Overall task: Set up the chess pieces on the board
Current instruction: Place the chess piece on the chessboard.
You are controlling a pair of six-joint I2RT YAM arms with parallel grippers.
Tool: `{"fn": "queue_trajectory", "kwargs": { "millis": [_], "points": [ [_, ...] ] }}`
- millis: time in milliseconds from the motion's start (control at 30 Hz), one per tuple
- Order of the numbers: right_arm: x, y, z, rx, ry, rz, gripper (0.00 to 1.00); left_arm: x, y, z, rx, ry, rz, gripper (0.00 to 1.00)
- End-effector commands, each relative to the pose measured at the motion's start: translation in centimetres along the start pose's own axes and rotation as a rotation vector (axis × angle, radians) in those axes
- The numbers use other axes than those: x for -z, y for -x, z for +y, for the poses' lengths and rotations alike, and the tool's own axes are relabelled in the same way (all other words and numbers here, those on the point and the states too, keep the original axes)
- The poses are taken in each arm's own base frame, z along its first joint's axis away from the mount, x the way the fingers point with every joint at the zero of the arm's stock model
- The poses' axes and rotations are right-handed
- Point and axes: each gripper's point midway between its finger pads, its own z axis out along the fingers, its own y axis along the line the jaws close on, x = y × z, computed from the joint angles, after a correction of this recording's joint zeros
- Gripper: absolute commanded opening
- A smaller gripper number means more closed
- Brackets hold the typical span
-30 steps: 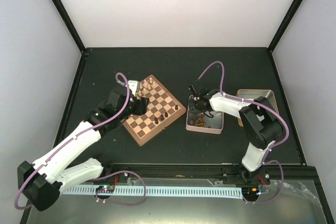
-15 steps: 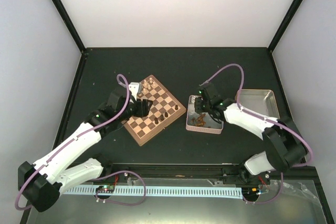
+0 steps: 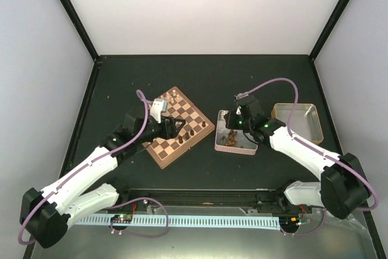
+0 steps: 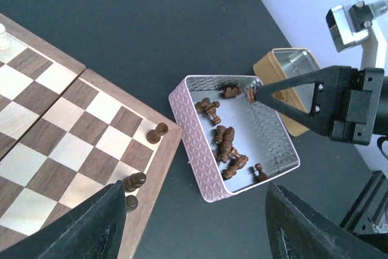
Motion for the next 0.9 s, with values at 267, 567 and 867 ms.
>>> {"fn": "queue_trajectory", "kwargs": {
  "millis": [267,567,867],
  "points": [
    [-0.1,-2.2,6.1,0.093,0.172,0.149,0.06,2.6,1.6,2.7,0.015,0.179,-0.107,0.65],
    [-2.6,-5.0,7.2,0.24,-0.011,0.194,0.08,7.6,3.2,5.8,-0.029,0.39,-0.284,0.67],
    [-6.4,-7.9,6.5,0.322,-0.117,0.284,0.09,8.2,2.8,6.3,-0.038,0.407,-0.299,0.7]
  ]
}}
